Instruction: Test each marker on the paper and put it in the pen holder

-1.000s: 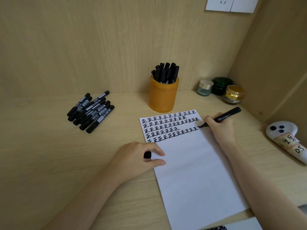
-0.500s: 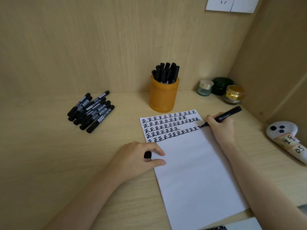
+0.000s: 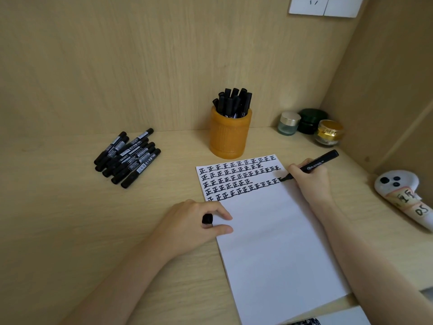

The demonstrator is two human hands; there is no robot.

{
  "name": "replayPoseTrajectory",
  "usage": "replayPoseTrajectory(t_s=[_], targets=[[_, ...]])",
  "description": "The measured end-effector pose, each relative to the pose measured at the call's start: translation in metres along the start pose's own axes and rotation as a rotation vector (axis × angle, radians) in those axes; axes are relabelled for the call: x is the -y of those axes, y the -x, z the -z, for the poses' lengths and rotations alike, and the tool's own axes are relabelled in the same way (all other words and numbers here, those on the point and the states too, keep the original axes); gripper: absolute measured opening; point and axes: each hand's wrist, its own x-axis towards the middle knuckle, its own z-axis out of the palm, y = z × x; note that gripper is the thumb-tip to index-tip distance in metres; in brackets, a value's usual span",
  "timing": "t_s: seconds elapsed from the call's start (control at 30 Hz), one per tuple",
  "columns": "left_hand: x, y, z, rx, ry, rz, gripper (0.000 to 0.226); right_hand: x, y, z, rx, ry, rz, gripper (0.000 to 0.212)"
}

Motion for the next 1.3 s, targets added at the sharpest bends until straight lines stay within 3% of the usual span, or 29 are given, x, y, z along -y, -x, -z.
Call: replayPoseTrajectory(t_s=[0.5,0.73,1.07,1.2,1.3], targets=[[-0.005,0.001,0.002,0.004,0.003,-0.011,0.016,0.000,0.002,0.000,0.021,0.009,0.036,0.016],[-0.007,0.002,0.003,0.009,-0.004,-0.007,0.016,-0.003,0.000,0.001,-0.050,-0.022,0.053,0.015],[-0.005,0.003,0.002,0.014,0.005,-0.054,0.011,0.000,0.002,0.001,-0.099,-0.105,0.064,0.023],[0.001,0.003,0.001,-0.054,0.196,-0.099,0.019,0.011,0.007,0.005,-0.145,-0.255,0.063,0.026],[0.003,0.001,0.001,-0.047,0.299,-0.088,0.024,0.023,0.014,0.004,-0.034,-0.333,0.050,0.030]])
